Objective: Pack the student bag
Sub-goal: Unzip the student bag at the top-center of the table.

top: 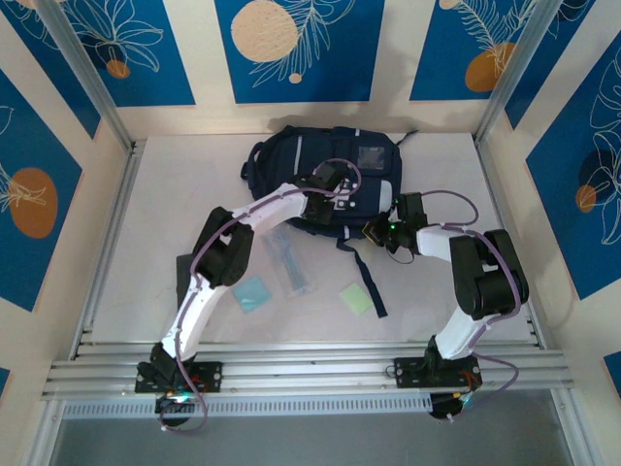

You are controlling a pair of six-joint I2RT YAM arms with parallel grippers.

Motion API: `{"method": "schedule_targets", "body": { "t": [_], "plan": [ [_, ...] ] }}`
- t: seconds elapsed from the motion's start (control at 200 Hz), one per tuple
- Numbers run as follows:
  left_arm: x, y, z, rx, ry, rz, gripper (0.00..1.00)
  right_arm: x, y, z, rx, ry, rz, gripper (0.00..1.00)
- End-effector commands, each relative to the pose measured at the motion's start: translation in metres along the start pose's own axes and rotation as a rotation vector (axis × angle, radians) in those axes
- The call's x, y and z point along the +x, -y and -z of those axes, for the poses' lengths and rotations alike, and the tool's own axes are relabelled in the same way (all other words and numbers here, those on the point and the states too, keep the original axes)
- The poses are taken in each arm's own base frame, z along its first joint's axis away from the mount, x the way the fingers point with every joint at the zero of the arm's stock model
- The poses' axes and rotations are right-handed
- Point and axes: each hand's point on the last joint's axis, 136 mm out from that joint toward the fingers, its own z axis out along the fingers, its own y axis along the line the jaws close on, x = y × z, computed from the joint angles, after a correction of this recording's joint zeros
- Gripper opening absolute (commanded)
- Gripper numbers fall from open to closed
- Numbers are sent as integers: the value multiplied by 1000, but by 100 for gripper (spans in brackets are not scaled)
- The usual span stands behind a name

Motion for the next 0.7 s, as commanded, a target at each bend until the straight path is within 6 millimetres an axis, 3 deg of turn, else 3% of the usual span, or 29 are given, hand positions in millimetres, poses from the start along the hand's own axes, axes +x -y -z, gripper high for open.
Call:
{"method": "schedule_targets", "body": {
  "t": [0.0, 0.085, 0.21, 0.395, 0.695],
  "plan": [
    [6, -7, -18, 8, -1, -1, 0, 15, 22, -2, 48, -56, -65, 0],
    [1, -8, 4, 43, 55, 27, 0, 12, 30, -1, 75, -40, -101, 0],
    [8, -30, 28, 31, 96, 92, 0, 8, 42, 2, 111, -10, -143, 0],
    [21, -84, 29, -33, 91, 206, 0, 3, 46, 8, 117, 16, -169, 0],
    [5, -146, 40, -128, 142, 276, 0, -13, 49, 33, 106, 77, -191, 0]
  ]
}}
